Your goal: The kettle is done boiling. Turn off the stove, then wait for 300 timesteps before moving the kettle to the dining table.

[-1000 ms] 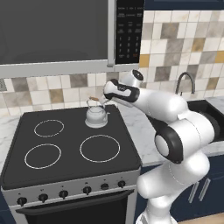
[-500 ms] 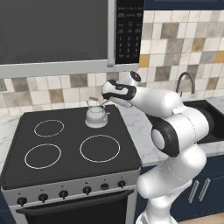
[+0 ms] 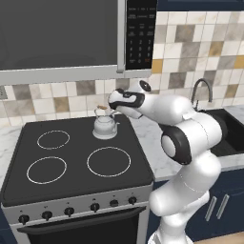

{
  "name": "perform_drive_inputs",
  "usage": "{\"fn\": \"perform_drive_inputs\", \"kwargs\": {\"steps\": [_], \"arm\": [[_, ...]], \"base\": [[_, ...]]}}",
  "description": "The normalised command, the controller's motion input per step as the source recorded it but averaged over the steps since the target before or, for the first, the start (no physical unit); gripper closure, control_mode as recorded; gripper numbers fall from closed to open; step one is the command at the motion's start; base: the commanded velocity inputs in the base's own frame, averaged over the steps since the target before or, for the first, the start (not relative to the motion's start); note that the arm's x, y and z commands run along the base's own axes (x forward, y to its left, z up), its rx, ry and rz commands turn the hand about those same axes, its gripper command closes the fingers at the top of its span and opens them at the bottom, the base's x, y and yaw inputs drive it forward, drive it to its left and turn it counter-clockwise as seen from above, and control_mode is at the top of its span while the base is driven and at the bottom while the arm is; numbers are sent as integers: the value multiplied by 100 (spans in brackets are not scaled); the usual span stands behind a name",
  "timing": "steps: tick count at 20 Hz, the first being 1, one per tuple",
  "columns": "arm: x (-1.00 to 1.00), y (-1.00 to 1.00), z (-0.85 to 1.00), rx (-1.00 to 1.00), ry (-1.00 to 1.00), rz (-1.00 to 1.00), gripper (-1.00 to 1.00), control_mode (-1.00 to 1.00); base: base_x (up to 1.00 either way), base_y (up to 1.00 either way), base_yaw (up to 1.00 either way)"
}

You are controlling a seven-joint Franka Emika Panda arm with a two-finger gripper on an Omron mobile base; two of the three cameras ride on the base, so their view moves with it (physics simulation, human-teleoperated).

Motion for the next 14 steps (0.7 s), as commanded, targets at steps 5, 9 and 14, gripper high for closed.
{"fn": "perform_drive_inputs", "kwargs": {"steps": [5,9,14], "arm": [[22,3,-9,0,0,0,-100,-100],[20,2,-9,0,0,0,-100,-100],[19,5,-11,0,0,0,-100,-100]], "base": [[0,0,0],[0,0,0],[0,0,0]]}}
